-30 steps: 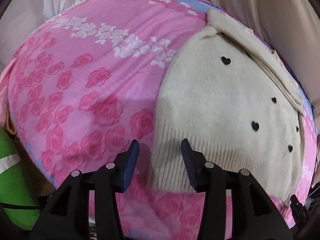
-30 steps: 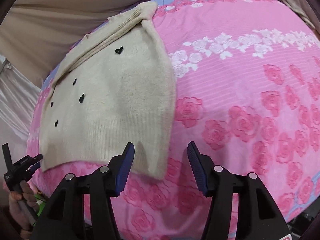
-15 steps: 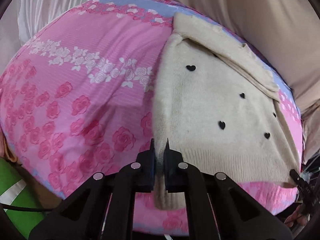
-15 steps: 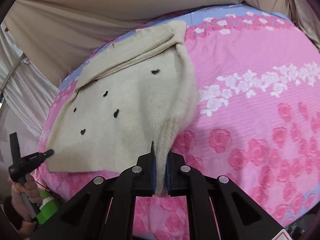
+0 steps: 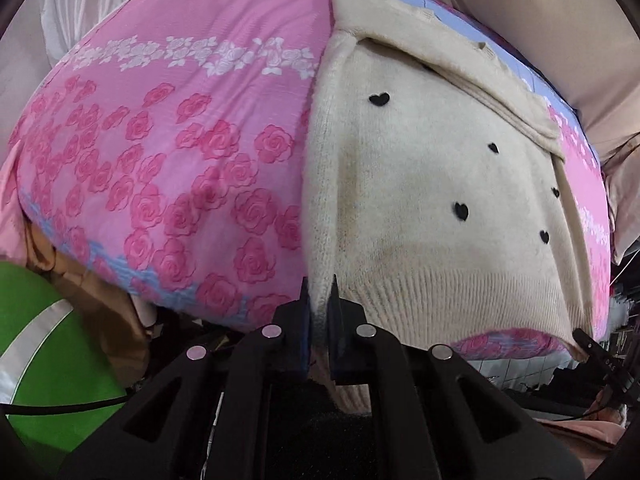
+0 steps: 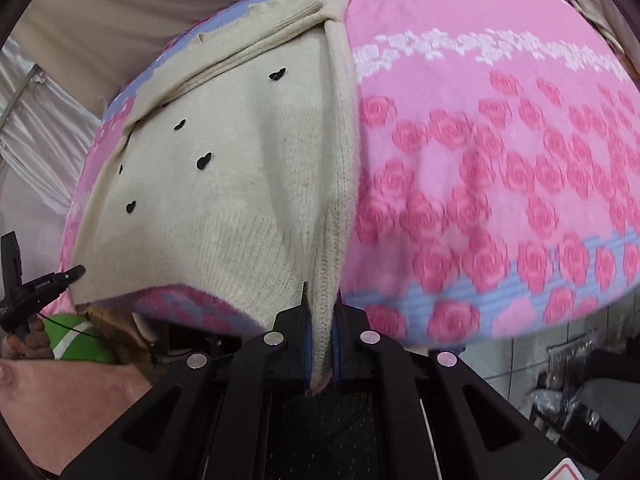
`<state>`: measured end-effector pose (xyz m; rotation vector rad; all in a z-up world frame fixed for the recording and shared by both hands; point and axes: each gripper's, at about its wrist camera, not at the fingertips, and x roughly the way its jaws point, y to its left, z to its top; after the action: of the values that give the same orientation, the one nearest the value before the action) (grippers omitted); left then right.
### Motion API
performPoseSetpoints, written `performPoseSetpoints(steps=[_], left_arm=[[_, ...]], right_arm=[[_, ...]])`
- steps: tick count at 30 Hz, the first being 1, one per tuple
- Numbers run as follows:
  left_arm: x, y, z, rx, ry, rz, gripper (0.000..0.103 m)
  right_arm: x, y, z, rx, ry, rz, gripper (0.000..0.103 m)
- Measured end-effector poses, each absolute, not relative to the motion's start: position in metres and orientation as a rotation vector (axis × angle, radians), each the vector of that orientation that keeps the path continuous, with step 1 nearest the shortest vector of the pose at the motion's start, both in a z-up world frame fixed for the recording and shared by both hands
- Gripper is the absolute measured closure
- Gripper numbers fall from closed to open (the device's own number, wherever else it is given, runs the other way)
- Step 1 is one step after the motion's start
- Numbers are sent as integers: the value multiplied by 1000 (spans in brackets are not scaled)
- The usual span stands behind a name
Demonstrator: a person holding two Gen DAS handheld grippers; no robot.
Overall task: Fold small clothes
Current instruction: 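Grasp the hem with both grippers, then lift the hem with both grippers and fold it toward the collar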
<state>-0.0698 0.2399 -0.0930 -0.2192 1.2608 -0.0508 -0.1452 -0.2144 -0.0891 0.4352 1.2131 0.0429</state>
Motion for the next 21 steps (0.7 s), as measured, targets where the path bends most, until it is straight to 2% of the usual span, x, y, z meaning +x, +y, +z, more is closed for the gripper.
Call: performPoseSetpoints(steps=[4,12,17,21], left_arm=[[-43,247,-62,-264,1168,-25,98],[73,225,6,-230,894,-21,98],[151,209,19,-230,811,10,97],[215,189,3,-190,795,51,97]], right_arm=[[-113,-222,-44,451,1047,51,97],[15,-237,20,396,755,31,97],[100,-247,20,383,708,0,97],[171,-250,1,360,723,-25,96]])
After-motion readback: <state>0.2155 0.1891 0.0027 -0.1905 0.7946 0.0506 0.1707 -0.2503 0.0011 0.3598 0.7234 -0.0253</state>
